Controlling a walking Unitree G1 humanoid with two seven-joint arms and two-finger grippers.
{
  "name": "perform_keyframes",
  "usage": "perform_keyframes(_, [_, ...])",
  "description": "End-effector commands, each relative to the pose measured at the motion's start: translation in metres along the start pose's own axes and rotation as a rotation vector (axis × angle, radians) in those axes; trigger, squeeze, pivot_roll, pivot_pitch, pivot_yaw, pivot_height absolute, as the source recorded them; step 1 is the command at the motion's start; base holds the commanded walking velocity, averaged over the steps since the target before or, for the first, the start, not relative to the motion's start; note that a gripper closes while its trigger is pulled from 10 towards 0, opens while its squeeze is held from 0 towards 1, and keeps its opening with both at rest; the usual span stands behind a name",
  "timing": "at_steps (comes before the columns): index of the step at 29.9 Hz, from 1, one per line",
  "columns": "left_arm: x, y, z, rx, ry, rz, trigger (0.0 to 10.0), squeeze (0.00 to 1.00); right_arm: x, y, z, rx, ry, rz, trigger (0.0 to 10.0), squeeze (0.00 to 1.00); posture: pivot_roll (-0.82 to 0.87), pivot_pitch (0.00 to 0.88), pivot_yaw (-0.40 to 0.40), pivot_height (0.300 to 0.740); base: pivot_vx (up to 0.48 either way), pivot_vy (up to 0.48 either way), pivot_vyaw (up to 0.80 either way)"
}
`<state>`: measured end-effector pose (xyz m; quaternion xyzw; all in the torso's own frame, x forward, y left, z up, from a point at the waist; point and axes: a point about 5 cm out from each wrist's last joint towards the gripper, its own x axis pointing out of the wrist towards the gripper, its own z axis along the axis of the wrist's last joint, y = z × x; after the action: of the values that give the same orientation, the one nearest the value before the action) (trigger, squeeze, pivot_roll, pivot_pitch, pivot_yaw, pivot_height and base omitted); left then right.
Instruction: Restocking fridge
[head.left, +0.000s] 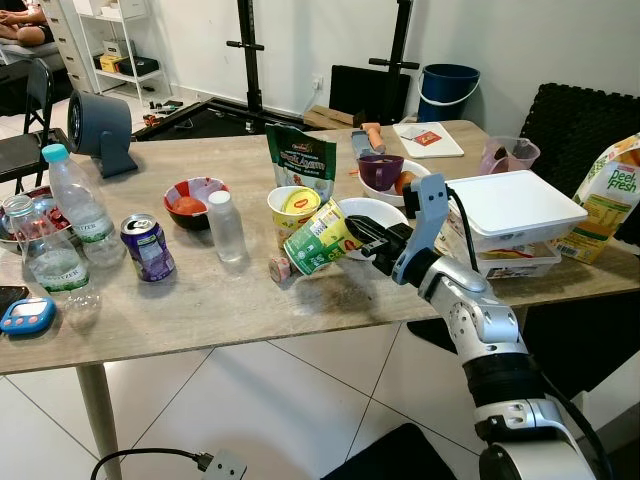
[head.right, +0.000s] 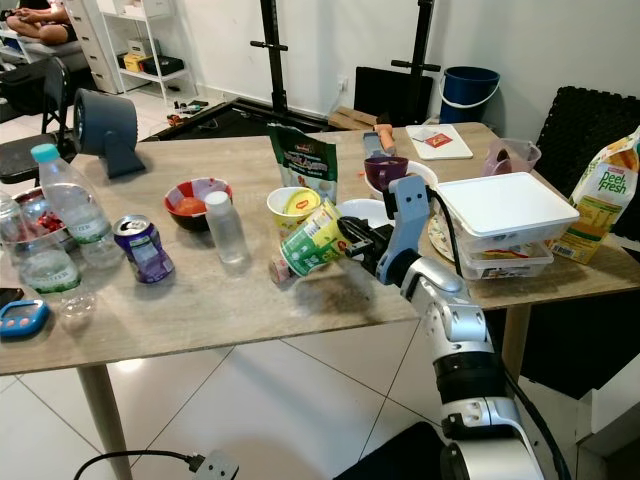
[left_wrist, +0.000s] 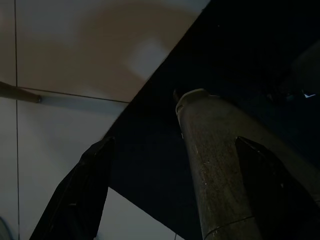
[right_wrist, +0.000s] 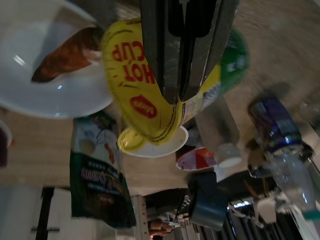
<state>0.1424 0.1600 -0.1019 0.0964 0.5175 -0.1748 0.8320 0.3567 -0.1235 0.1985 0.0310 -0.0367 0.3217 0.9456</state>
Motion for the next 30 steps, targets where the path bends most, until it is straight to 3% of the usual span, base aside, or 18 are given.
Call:
perform_keyframes(1, [-0.003,-0.013,-0.031,-0.004,0.131,-0.049,10.0,0.00,0.001,0.011,0.001,-0.107,-0.011,0.027,0.0,0.00,-0.06,0.076,-0.009,0.740,0.000,0.000,0.00])
perform_keyframes(10, [-0.003,-0.014,-0.031,-0.005,0.130,-0.051,10.0,0.00,0.000,0.030,-0.001,-0.326,-0.008,0.074,0.0,0.00,-0.06,0.076,-0.009,0.740,0.000,0.000,0.00])
perform_keyframes(15, [-0.003,-0.014,-0.031,-0.004,0.130,-0.051,10.0,0.00,-0.001,0.030,0.001,-0.411,-0.016,0.062,0.0,0.00,-0.06,0.078,-0.009,0.740,0.000,0.000,0.00])
perform_keyframes(30, [-0.003,-0.012,-0.032,0.005,0.135,-0.049,10.0,0.00,-0.021,0.020,0.004,-0.503,0.017,0.134,0.0,0.00,-0.06,0.083,-0.001,0.740,0.000,0.000,0.00])
